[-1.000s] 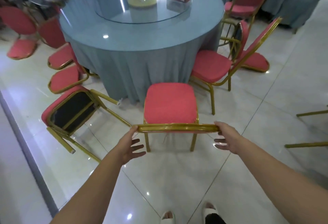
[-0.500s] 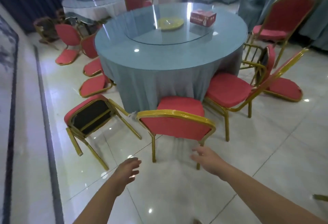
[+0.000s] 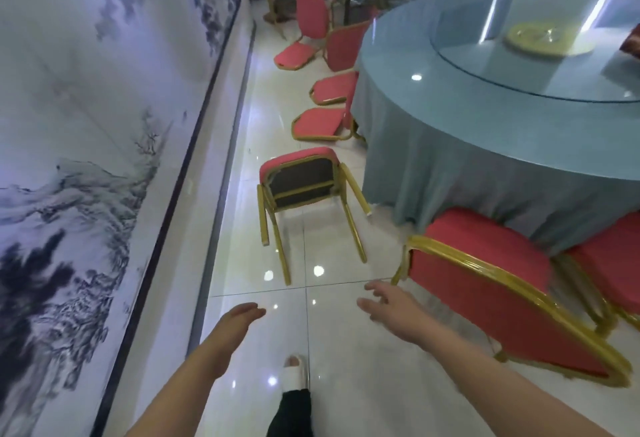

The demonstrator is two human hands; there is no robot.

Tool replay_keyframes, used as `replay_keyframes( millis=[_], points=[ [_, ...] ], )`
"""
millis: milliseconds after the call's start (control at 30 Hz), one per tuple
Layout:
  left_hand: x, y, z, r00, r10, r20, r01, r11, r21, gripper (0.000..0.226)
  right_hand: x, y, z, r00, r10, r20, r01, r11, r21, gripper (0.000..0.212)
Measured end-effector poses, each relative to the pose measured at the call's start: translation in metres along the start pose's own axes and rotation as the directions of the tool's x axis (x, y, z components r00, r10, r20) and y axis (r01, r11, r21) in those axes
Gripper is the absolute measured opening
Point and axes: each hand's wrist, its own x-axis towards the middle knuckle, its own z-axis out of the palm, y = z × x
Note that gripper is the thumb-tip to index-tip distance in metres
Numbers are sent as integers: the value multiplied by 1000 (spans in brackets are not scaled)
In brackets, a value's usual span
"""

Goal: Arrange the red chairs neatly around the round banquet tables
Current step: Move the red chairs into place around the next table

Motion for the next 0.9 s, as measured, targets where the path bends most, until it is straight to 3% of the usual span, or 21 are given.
replay_keyframes(
  millis=[300,567,767,900],
  points=[
    [119,103,-94,994,40,101,-39,999,-4,50,125,-117,0,993,85,-78,-93,990,-109,60],
    [237,204,-130,997,41,72,-42,999,20,48,238,-182,-47,981,131,-141,-146,984,-104,60],
    [342,280,-129,1000,-10,7,10,998,56,48,400,-203,-97,981,139,-135,-156,980,-122,70],
    [420,324,-123,989,-141,-39,141,990,17,45,503,-239,-127,975,198,-96,-207,973,-99,65]
  ],
)
